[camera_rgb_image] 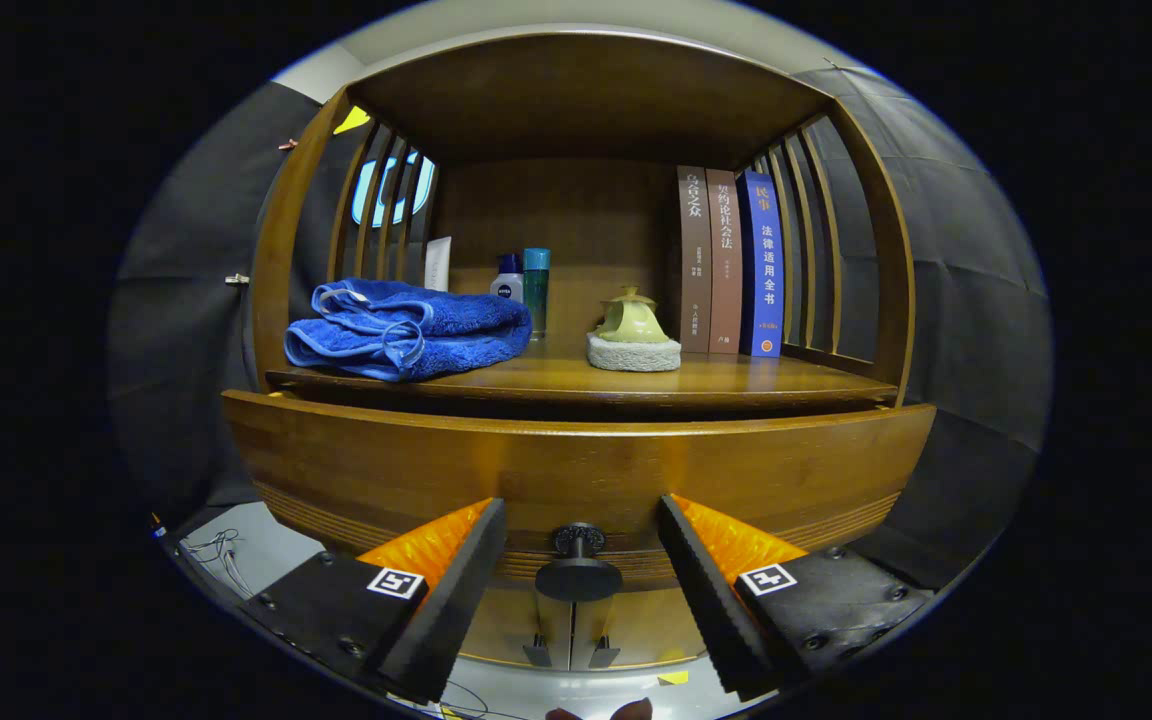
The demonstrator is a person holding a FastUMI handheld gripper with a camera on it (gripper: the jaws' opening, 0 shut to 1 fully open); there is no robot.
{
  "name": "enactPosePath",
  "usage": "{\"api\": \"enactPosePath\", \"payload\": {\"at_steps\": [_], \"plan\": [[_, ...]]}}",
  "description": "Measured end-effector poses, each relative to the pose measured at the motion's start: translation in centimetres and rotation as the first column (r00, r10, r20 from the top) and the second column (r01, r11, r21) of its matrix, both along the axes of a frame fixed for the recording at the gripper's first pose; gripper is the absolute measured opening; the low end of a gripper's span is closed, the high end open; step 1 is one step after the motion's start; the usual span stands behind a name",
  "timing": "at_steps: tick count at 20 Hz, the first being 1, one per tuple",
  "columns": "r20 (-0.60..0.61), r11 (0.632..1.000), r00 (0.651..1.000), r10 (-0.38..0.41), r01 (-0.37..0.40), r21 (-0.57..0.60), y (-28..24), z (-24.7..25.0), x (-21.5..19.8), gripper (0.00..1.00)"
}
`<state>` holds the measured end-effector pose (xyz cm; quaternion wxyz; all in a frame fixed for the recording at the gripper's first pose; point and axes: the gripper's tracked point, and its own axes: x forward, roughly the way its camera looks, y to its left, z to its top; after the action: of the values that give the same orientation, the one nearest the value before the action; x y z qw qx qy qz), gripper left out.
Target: Pull open the drawer, take out the items inside it, and place them on the countertop above the cabinet.
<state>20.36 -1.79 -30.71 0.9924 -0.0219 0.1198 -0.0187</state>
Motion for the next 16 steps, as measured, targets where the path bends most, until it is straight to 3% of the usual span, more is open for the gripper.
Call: {"api": "enactPosePath", "payload": {"at_steps": [7,12,16], "plan": [[-0.019,1.0,1.0,-0.01,0.01,0.009,-0.1,-0.4,2.6,0.99],[-0.013,0.999,1.0,-0.006,0.005,-0.031,0.0,-0.8,2.7,1.0],[-0.049,1.0,0.999,-0.006,0.007,0.022,-0.5,-0.8,1.8,1.0]]}}
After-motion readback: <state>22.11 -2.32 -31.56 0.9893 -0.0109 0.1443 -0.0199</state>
